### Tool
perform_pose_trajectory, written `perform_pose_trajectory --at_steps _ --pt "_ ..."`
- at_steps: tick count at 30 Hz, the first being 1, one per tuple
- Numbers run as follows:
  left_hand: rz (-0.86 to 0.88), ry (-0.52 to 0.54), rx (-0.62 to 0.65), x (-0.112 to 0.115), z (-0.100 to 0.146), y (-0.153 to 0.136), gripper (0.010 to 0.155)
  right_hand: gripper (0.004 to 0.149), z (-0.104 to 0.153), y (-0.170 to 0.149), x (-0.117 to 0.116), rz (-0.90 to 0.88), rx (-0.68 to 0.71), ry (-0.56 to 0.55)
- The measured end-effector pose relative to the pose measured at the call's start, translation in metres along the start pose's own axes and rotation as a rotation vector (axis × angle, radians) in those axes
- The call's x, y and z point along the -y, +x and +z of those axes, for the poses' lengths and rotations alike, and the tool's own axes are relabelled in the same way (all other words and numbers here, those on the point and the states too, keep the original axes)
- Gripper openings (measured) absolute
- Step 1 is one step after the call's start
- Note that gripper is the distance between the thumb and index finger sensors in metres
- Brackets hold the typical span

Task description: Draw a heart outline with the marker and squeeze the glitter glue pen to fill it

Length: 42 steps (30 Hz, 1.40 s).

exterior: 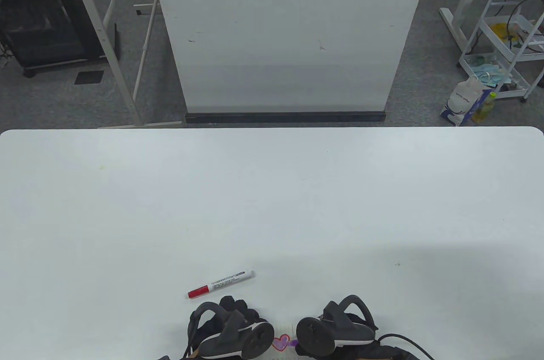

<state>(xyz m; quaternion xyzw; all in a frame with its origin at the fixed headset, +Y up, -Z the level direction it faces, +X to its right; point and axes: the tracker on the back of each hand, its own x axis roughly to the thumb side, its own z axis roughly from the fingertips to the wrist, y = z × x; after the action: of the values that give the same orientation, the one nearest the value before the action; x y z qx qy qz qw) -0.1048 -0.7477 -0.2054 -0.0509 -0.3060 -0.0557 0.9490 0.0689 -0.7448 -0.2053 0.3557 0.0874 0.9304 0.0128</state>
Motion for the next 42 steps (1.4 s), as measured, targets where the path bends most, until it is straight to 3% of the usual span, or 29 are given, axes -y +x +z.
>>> perform_pose_trajectory --at_steps 7,15,23,29,34,42 --pt "0.000 0.000 0.000 0.0001 -0.0001 0.0002 0.047 0.048 0.0016 -0.0024 0.0012 -0.044 0.015 0.058" --pt "0.001 0.000 0.000 0.0000 0.0000 0.0000 0.047 0.048 0.0008 -0.0024 0.0009 -0.007 -0.001 -0.049" --pt "0.001 0.000 0.001 0.0000 0.0000 0.0000 0.047 0.048 0.0003 -0.0021 0.0004 -0.030 0.022 0.055" --pt "0.001 0.000 0.000 0.0000 0.0001 0.0000 0.047 0.048 0.0009 -0.0013 0.0007 0.018 -0.005 -0.001" --pt "0.001 0.000 0.000 -0.0001 0.0001 0.0001 0.047 0.048 0.0011 -0.0017 0.0000 -0.039 0.027 0.060" --pt "0.002 -0.001 0.001 0.0000 0.0000 0.0003 0.047 0.048 0.0019 -0.0021 0.0007 0.008 -0.007 0.020"
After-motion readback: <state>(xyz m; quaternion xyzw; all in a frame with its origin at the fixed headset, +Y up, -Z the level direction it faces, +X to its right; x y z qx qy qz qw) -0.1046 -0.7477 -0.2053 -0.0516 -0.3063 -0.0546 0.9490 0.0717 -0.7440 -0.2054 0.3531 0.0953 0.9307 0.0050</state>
